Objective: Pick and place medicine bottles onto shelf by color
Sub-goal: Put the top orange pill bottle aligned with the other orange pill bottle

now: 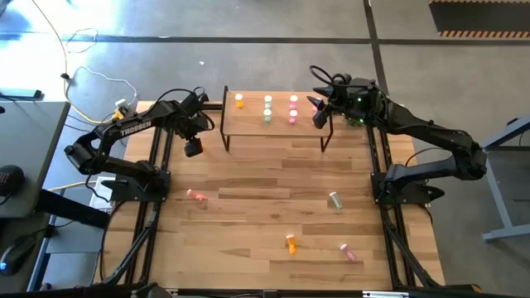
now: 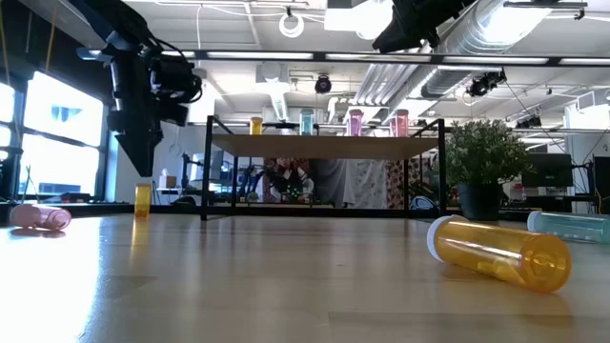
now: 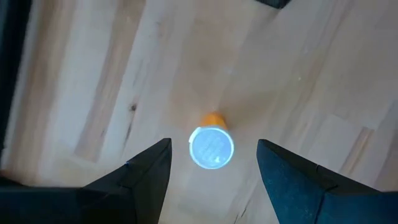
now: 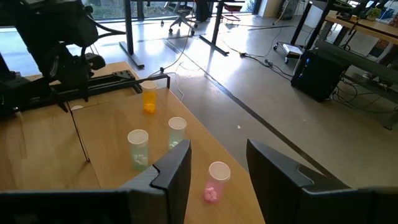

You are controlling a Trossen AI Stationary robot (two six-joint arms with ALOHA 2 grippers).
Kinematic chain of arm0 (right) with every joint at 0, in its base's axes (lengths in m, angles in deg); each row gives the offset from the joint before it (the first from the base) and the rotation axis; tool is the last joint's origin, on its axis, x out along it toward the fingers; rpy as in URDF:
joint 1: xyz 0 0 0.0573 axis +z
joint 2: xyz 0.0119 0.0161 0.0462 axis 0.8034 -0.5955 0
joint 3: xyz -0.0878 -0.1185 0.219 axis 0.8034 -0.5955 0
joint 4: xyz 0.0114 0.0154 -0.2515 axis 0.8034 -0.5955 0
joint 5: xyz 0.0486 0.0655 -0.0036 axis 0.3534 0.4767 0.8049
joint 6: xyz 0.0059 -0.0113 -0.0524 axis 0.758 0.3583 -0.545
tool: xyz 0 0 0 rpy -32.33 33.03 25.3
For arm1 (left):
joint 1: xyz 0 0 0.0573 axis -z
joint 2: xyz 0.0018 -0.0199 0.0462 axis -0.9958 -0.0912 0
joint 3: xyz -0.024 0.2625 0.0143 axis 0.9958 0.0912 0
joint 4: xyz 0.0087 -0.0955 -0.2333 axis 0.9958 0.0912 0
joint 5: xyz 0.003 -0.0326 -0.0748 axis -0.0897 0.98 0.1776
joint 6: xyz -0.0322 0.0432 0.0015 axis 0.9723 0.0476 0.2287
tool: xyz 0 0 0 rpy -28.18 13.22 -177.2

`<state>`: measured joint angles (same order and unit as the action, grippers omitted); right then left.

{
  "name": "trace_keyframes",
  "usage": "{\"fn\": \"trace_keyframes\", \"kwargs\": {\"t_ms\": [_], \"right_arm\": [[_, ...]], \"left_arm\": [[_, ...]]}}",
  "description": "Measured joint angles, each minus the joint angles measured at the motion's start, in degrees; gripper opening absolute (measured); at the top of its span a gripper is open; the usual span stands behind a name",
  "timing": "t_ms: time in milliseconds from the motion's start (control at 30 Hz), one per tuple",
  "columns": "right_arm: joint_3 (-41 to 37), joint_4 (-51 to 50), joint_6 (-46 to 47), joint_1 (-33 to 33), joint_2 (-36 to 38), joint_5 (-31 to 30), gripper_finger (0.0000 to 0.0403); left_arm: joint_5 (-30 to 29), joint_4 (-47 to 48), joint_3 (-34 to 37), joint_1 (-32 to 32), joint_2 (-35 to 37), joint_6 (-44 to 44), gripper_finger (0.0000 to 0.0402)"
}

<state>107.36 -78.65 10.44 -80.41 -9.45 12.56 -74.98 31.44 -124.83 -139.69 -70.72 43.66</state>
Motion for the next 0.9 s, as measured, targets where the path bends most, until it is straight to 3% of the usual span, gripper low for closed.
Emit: {"fn": "trace_keyframes", "kwargs": {"t_ms": [533,900], "right_arm": [[0.0,0.0,0.0,0.0,-0.01,0.0,0.0147],[0.0,0.0,0.01,-0.01,-0.04,0.0,0.0147]], "left_arm": [[-2.24,-2.31,-0.02,0.02,-7.13,1.01,0.0222],[-2.01,-2.64,-0.02,0.02,-7.13,0.66,0.013]]}}
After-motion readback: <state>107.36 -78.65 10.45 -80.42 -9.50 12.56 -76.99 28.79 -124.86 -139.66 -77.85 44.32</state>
